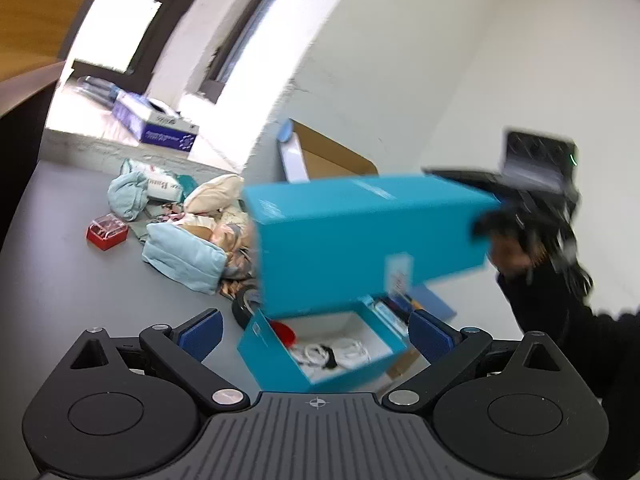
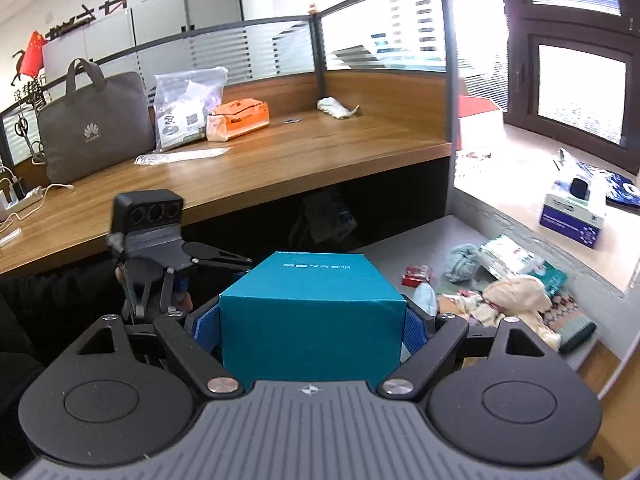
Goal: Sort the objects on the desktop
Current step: 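Carry the teal Honor box above the open teal box with the right tool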
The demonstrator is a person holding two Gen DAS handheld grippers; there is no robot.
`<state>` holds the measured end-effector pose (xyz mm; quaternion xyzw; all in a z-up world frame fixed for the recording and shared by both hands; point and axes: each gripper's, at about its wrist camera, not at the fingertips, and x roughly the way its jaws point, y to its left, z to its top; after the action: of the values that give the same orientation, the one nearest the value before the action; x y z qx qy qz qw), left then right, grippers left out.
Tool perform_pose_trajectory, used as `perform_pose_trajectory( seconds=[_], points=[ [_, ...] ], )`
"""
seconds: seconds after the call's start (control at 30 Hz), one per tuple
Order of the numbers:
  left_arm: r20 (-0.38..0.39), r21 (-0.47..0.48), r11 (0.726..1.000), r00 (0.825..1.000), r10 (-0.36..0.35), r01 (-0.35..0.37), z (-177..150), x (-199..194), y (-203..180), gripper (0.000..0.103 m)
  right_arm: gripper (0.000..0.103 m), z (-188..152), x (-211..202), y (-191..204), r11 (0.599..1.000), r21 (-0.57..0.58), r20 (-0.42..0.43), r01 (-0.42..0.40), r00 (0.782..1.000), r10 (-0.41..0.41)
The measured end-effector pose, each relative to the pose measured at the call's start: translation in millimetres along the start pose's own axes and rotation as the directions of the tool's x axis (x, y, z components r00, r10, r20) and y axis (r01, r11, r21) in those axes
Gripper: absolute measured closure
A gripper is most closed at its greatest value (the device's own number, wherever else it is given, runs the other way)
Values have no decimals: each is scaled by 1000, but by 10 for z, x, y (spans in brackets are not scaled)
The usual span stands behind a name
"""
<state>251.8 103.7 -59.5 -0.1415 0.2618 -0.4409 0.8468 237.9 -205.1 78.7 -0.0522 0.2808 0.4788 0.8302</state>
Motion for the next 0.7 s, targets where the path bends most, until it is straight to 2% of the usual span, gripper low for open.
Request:
perform_pose_trajectory(
  seconds=[0.1, 0.23, 0.37, 0.5, 0.53, 0.6, 0.7],
  points=[
    [-14, 30, 999, 1000, 23, -23, 73, 121, 10, 4, 13, -76, -111, -28, 1000, 11, 12, 3, 1000, -3],
    [-44, 40, 999, 999, -5, 7, 162, 258, 15, 20, 13, -151, -265, -74, 1000, 19, 35, 12, 999, -12],
    [-69, 103, 994, 997, -36, 43, 236, 367, -79, 20, 13, -234, -433, -91, 1000, 13, 53, 28, 998, -28],
    [-114, 188, 973, 987, -112, 132, 320, 462, -250, 20, 13, -358, -598, -131, 1000, 0, 71, 1, 997, -1],
    [-127, 210, 966, 984, -124, 149, 339, 476, -300, 23, 13, -389, -639, -141, 1000, -3, 76, -6, 997, 6],
    [-159, 252, 953, 979, -130, 168, 362, 506, -390, 31, 13, -444, -705, -168, 1000, -12, 87, -29, 996, 29],
    [-200, 315, 932, 973, -117, 177, 377, 556, -510, 36, 13, -499, -768, -224, 999, -12, 104, -46, 993, 47]
  ],
)
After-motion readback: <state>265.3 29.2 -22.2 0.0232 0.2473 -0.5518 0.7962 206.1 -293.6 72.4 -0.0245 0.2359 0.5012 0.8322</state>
